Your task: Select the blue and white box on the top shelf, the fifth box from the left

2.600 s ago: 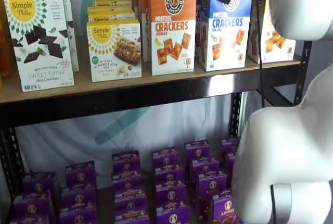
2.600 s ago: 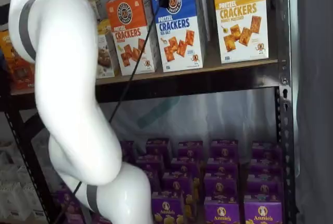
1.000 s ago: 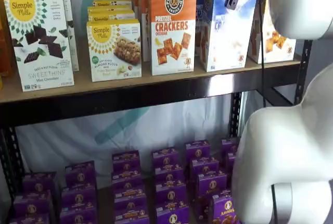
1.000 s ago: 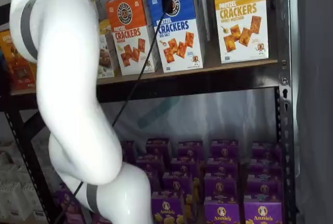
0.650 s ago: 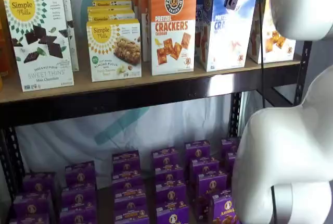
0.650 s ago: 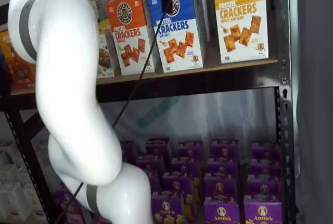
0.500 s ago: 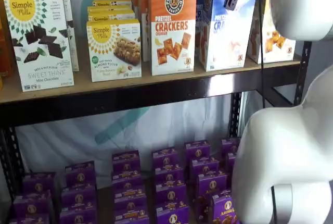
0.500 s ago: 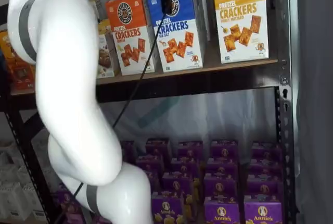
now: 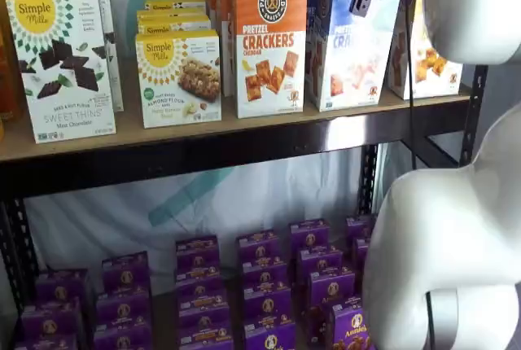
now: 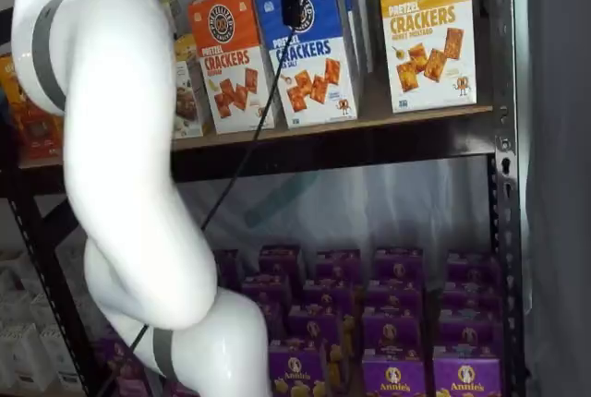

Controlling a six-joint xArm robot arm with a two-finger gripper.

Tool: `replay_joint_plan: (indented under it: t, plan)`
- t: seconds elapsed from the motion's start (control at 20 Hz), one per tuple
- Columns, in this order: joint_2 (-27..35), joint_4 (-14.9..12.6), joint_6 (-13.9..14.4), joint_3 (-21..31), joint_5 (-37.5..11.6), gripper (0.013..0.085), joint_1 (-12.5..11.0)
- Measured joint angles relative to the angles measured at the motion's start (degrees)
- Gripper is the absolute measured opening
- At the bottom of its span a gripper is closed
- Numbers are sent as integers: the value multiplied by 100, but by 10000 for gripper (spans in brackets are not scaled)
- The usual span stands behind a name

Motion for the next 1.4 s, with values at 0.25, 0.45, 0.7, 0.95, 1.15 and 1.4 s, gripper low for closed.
replay_joint_plan:
  t: [0.25,0.45,0.7,0.95,1.15,1.4]
  plan:
    - [-80,5,48,-55,217,570,4]
    - [-161,11,69,-104,413,570,-16]
    - [-262,-98,73,-147,716,570,-15]
    - [-471,-232,13,-61,1052,570,-61]
    - [-729,-339,-128,121,1274,570,-181]
    - [-1059,-469,-307,476,1397,570,-309]
